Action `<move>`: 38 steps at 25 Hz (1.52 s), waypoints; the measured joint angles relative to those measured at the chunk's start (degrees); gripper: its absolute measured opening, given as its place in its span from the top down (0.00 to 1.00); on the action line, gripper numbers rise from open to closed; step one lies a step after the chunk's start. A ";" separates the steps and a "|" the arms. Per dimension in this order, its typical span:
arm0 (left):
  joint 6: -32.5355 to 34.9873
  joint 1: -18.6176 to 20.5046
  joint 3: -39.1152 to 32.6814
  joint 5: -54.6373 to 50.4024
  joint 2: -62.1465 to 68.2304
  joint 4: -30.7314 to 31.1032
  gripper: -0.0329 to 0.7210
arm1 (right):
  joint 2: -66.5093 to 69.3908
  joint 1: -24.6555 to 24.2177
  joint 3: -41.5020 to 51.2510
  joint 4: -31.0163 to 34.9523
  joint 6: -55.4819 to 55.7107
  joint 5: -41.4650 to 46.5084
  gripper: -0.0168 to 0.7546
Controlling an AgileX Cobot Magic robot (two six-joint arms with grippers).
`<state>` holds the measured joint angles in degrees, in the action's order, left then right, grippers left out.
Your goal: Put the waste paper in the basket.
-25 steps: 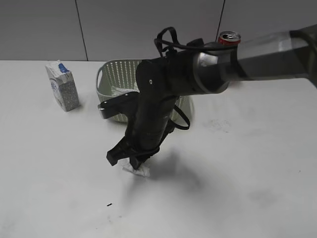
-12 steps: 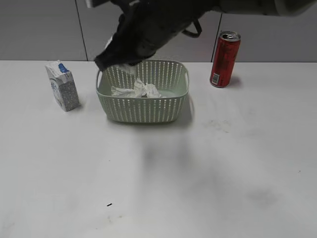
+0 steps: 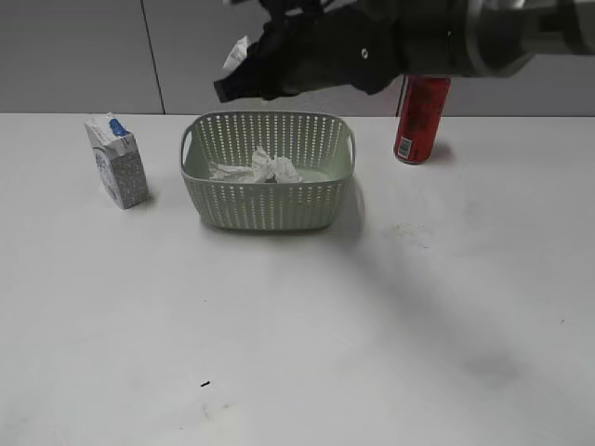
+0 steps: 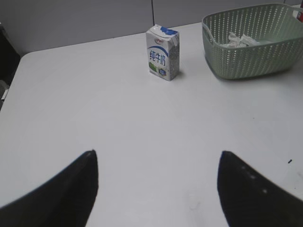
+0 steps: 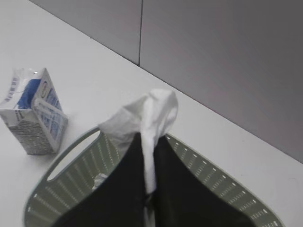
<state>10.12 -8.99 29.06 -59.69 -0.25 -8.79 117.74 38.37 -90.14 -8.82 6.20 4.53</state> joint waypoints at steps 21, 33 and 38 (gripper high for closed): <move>0.00 0.00 0.00 0.00 0.00 0.07 0.21 | 4.41 -0.50 -10.30 5.05 -0.45 27.66 0.14; 0.00 0.00 0.00 0.00 0.00 0.07 0.21 | 3.64 -15.78 -25.27 -2.73 -5.65 63.01 0.16; 0.00 0.00 0.00 0.00 0.00 0.09 0.21 | 2.58 -25.44 -23.50 5.61 -5.70 63.60 0.21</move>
<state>10.12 -8.99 29.06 -59.69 -0.25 -8.70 120.32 12.93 -113.64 -3.21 0.50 68.13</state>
